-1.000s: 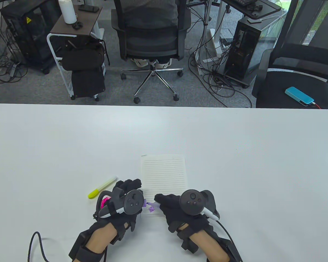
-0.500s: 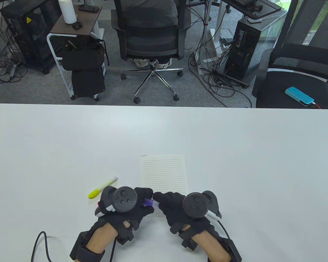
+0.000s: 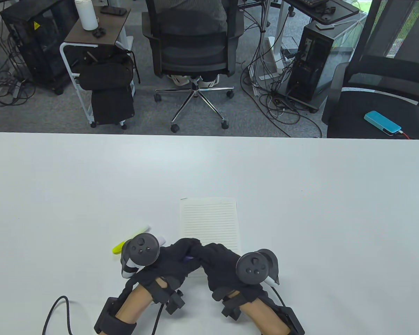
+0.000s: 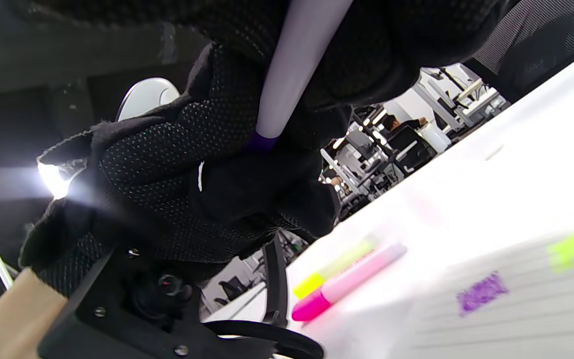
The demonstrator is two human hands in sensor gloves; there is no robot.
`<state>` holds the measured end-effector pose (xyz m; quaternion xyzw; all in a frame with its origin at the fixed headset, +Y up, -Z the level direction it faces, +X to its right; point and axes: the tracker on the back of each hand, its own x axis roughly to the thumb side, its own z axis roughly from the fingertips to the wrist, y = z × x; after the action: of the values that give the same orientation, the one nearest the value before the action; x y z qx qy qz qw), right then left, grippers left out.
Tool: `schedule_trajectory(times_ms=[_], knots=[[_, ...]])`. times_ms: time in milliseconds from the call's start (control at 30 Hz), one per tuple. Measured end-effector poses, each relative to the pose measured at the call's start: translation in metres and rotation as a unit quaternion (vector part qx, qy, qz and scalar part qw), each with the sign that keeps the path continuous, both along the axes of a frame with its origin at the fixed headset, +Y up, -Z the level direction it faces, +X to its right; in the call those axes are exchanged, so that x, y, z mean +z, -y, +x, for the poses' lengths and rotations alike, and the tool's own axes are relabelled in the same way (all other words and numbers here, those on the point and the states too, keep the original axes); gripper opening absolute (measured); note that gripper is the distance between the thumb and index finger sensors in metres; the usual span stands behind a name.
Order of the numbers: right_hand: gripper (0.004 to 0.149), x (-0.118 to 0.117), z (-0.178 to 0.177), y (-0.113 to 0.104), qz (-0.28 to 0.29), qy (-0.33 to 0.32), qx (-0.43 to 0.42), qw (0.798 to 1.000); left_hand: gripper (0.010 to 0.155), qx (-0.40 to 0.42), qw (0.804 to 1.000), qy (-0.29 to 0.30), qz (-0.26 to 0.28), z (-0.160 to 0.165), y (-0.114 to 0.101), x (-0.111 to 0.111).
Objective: Apply highlighter ink on paper
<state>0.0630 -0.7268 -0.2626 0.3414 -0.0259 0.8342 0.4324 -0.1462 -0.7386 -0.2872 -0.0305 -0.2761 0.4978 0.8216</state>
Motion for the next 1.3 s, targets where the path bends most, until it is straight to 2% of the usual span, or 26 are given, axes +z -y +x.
schedule_trajectory(times_ms=[67, 200, 300, 367, 400, 500, 600, 633, 667, 700, 733, 833, 967, 1200, 1300], knots=[[0.042, -0.001, 0.003, -0.001, -0.004, 0.005, -0.016, 1.000, 0.056, 0.007, 0.999, -0.029, 0.026, 0.000, -0.007, 0.005], [0.042, -0.005, 0.007, -0.008, -0.021, -0.007, -0.012, 1.000, 0.058, -0.006, 0.999, -0.023, 0.035, 0.003, -0.010, 0.006], [0.042, -0.010, 0.015, -0.012, -0.015, -0.009, 0.016, 1.000, 0.065, -0.004, 0.999, -0.016, 0.035, 0.006, -0.006, 0.006], [0.042, -0.013, 0.022, -0.012, -0.019, -0.002, 0.024, 1.000, 0.075, 0.001, 0.999, -0.008, 0.033, 0.005, -0.004, 0.005], [0.042, -0.015, 0.026, -0.012, -0.015, 0.011, 0.026, 1.000, 0.078, 0.003, 0.999, -0.015, 0.033, 0.003, -0.004, 0.004], [0.043, -0.021, 0.048, -0.019, 0.011, 0.100, 0.058, 0.993, 0.081, -0.017, 0.997, -0.050, 0.059, -0.010, -0.005, 0.002], [0.050, -0.032, 0.081, -0.022, -0.016, 0.203, 0.154, 0.967, 0.080, -0.005, 0.996, -0.069, 0.064, -0.023, -0.009, -0.001], [0.051, -0.034, 0.087, -0.022, -0.014, 0.219, 0.163, 0.962, 0.079, 0.001, 0.996, -0.071, 0.062, -0.025, -0.010, -0.001], [0.052, -0.037, 0.099, -0.021, -0.028, 0.265, 0.179, 0.947, 0.079, 0.006, 0.996, -0.072, 0.061, -0.026, -0.010, -0.002], [0.053, -0.039, 0.108, -0.020, -0.045, 0.294, 0.191, 0.935, 0.079, 0.007, 0.995, -0.073, 0.063, -0.027, -0.010, -0.002], [0.053, -0.044, 0.125, -0.015, -0.074, 0.333, 0.212, 0.916, 0.079, 0.004, 0.995, -0.072, 0.064, -0.027, -0.010, -0.002], [0.053, -0.052, 0.157, -0.002, -0.127, 0.391, 0.215, 0.886, 0.080, -0.008, 0.995, -0.066, 0.069, -0.024, -0.008, -0.001], [0.053, -0.058, 0.180, 0.012, -0.173, 0.414, 0.216, 0.867, 0.080, -0.022, 0.996, -0.057, 0.069, -0.019, -0.006, -0.001], [0.053, -0.068, 0.178, 0.035, -0.232, 0.400, 0.263, 0.846, 0.080, -0.038, 0.996, -0.053, 0.065, -0.018, -0.002, -0.001], [0.053, -0.069, 0.177, 0.035, -0.231, 0.407, 0.272, 0.841, 0.080, -0.038, 0.996, -0.053, 0.065, -0.018, -0.003, -0.001]])
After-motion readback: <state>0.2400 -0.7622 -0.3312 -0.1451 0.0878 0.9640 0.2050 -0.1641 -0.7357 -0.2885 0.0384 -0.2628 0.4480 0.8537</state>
